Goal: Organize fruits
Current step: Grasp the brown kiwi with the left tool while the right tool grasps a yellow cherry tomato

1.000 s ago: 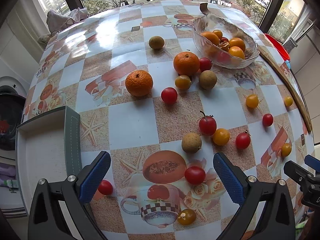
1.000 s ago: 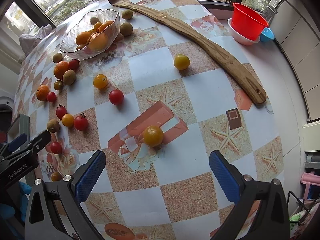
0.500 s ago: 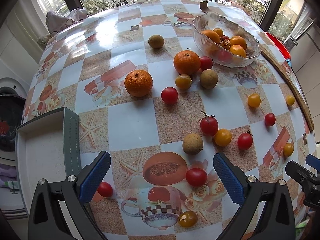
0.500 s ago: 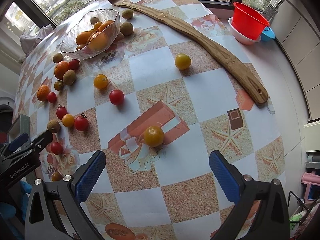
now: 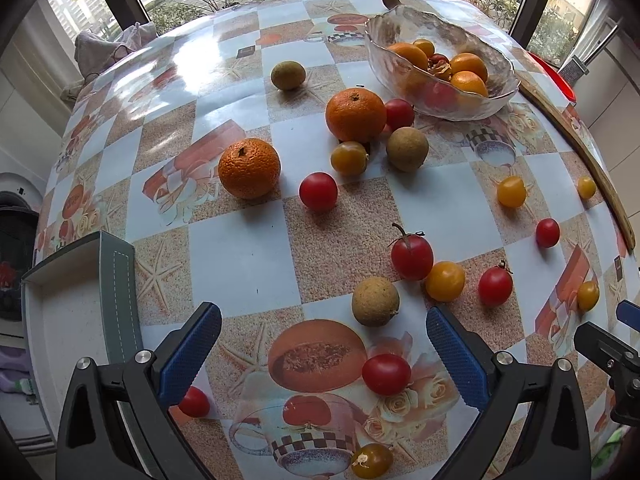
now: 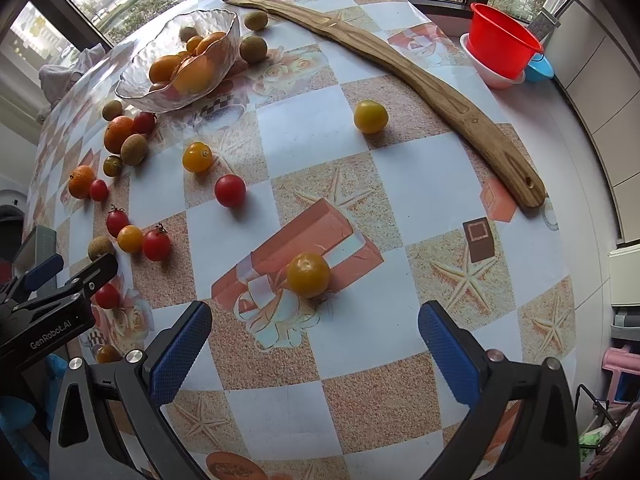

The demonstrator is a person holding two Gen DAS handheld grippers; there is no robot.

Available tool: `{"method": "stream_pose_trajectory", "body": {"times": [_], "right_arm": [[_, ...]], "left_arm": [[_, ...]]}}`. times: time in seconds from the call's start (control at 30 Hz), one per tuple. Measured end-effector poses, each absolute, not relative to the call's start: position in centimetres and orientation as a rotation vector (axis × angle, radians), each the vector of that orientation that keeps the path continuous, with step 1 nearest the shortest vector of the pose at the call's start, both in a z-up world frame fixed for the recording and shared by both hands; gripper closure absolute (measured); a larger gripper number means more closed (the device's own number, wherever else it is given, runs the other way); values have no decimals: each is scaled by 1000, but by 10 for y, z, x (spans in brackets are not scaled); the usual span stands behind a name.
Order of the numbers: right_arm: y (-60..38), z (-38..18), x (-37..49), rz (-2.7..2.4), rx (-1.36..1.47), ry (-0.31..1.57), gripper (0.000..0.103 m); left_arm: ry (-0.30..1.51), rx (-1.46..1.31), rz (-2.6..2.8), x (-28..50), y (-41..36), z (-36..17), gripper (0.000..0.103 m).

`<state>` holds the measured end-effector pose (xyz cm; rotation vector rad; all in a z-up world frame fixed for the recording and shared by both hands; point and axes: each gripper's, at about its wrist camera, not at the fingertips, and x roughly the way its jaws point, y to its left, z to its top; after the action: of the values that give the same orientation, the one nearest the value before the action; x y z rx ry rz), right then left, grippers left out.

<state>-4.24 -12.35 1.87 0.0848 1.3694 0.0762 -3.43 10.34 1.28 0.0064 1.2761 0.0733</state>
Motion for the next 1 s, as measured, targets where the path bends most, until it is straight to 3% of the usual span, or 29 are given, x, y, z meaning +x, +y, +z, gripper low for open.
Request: {"method": "stream_pose_trajectory", "body": {"times": [0.17,0.23,0.3,0.5,0.6,0.67,0.73,1.0], "right_arm": [[-119,15,-38,81,72,1363,0],[-116,13,-36,81,62,1361,0],[-112,10,-33,81,44,1358,2],[-98,6,-29,82,-20,1355,18],[-87,7,-31,81,-83,1333,34],[-82,10,-33,102,-101,1318,63],[-80,12,-34,119,-90,1321,80],[-90,24,-37,180,86,1334,80]], "left_arm": [[1268,16,55,-32,98,10,0],[1265,10,39,-32,95,11,7],[1264,15,38,-32,92,12,7],[1268,-8,-14,-35,84,15,32],[1273,-38,-73,-39,81,17,67],[1267,-8,-71,-41,76,17,78],[1262,-19,-78,-41,76,18,78],[1233,-100,-91,-50,95,35,78]]}}
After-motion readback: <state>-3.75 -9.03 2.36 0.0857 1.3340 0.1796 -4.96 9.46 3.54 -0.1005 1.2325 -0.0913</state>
